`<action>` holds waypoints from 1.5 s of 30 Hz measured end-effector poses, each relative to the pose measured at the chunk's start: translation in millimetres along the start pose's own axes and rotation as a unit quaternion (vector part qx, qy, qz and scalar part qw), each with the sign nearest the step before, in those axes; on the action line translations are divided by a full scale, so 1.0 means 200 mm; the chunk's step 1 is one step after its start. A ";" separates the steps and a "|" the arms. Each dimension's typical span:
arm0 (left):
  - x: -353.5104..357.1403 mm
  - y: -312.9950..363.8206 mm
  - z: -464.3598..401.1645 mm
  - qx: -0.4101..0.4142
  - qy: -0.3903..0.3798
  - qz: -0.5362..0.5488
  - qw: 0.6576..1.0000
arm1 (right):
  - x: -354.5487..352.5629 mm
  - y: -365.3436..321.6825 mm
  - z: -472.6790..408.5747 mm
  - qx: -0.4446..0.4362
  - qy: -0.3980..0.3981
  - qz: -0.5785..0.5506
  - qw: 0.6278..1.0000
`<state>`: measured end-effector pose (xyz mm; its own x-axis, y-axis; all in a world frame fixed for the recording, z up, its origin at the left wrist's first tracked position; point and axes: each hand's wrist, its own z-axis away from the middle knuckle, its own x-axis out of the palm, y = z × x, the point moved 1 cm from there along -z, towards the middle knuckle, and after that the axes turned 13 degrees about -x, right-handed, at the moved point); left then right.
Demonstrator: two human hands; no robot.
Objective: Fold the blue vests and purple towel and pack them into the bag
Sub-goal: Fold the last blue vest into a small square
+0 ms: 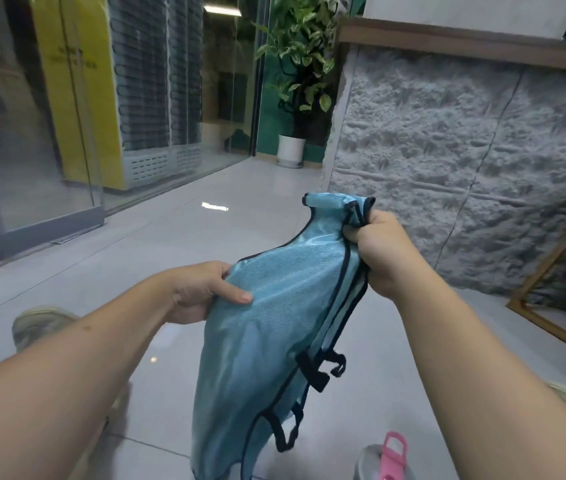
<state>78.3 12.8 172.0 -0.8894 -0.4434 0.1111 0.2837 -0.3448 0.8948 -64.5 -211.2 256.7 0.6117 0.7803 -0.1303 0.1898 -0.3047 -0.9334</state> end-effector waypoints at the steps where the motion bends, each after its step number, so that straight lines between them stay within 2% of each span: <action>1: 0.00 -0.02 -0.01 -0.012 -0.009 0.005 1.000 | 0.00 0.01 0.00 0.003 0.003 -0.009 1.000; 6: 0.01 -0.04 -0.03 -0.006 -0.040 0.048 0.998 | 0.00 0.11 -0.01 0.042 0.021 -0.102 0.994; 10: 0.05 0.07 -0.03 0.009 -0.032 0.081 0.996 | -0.02 0.28 -0.05 0.133 0.043 -0.219 0.966; 14: 0.10 0.16 -0.03 -0.019 -0.008 0.017 1.000 | -0.01 0.46 -0.01 0.211 0.031 -0.243 0.946; 19: 0.15 0.22 -0.04 -0.013 0.011 0.036 0.999 | 0.04 0.58 0.15 0.206 0.020 -0.350 0.914; 23: 0.17 0.27 -0.04 0.009 0.056 0.105 0.993 | 0.13 0.64 0.29 0.246 -0.027 -0.361 0.899; 26: 0.17 0.30 -0.03 0.015 0.080 0.137 0.987 | 0.15 0.65 0.35 0.243 -0.047 -0.400 0.882; 29: 0.14 0.30 -0.03 0.015 0.125 0.180 0.976 | 0.14 0.59 0.35 0.193 -0.120 -0.400 0.888; 31: 0.12 0.30 -0.04 0.014 0.153 0.217 0.964 | 0.14 0.56 0.32 0.186 -0.205 -0.337 0.900; 33: 0.10 0.30 -0.05 0.019 0.166 0.241 0.956 | 0.14 0.52 0.29 0.188 -0.233 -0.261 0.918; 35: 0.08 0.28 -0.05 0.024 0.171 0.268 0.948 | 0.15 0.46 0.26 0.195 -0.195 -0.252 0.927; 38: 0.03 0.23 -0.04 0.062 0.109 0.304 0.945 | 0.14 0.39 0.23 0.187 -0.116 -0.287 0.932; 42: 0.01 0.12 -0.04 0.069 0.006 0.128 0.989 | 0.15 0.34 0.19 0.154 -0.064 -0.268 0.949; 45: 0.03 0.10 -0.03 0.067 0.004 0.073 0.995 | 0.13 0.30 0.18 0.146 -0.061 -0.237 0.959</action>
<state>81.5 -1.6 187.2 -0.8392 -0.4869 0.2420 0.3599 -0.1636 0.9185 -64.3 -189.6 186.1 0.4125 0.8565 0.3104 0.1907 0.2520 -0.9488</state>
